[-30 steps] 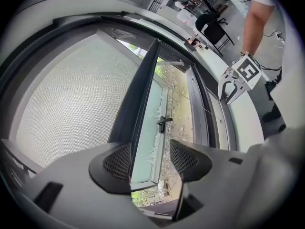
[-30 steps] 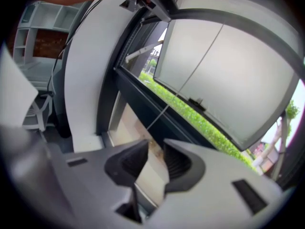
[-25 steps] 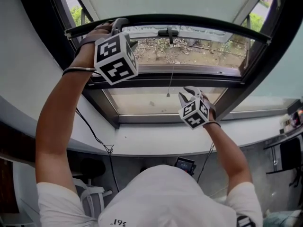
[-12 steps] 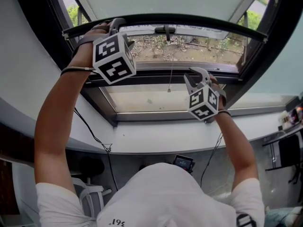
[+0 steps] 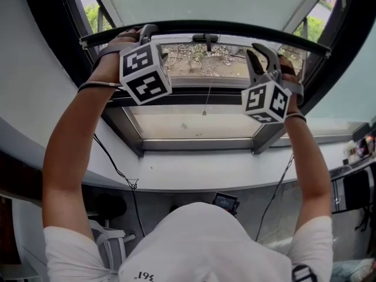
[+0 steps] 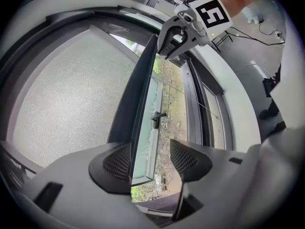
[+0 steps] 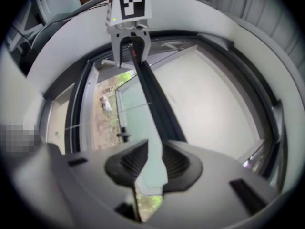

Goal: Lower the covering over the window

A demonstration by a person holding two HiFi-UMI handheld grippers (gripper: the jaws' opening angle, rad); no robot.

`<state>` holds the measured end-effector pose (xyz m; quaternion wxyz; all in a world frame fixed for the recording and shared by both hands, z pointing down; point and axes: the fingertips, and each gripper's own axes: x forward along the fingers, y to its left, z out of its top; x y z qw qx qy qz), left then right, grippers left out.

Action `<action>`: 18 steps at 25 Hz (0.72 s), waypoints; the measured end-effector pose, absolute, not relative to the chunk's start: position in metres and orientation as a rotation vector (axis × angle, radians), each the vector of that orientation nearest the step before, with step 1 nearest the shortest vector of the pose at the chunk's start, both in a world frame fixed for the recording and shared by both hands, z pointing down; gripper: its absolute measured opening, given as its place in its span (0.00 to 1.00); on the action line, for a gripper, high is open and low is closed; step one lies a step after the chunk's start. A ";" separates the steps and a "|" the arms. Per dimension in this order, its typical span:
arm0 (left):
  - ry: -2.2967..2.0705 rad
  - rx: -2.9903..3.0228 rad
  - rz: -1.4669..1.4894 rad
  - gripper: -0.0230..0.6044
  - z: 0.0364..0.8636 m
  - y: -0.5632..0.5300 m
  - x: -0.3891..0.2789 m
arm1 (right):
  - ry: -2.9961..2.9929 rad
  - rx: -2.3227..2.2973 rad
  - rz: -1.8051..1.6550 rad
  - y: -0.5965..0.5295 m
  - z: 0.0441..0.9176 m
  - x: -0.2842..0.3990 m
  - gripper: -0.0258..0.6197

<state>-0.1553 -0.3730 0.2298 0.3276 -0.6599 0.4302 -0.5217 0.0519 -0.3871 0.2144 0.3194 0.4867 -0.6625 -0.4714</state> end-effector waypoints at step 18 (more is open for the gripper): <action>1.082 -1.827 -1.437 0.44 0.287 -0.371 -0.158 | -1.649 1.127 -1.111 -0.415 0.256 0.059 0.18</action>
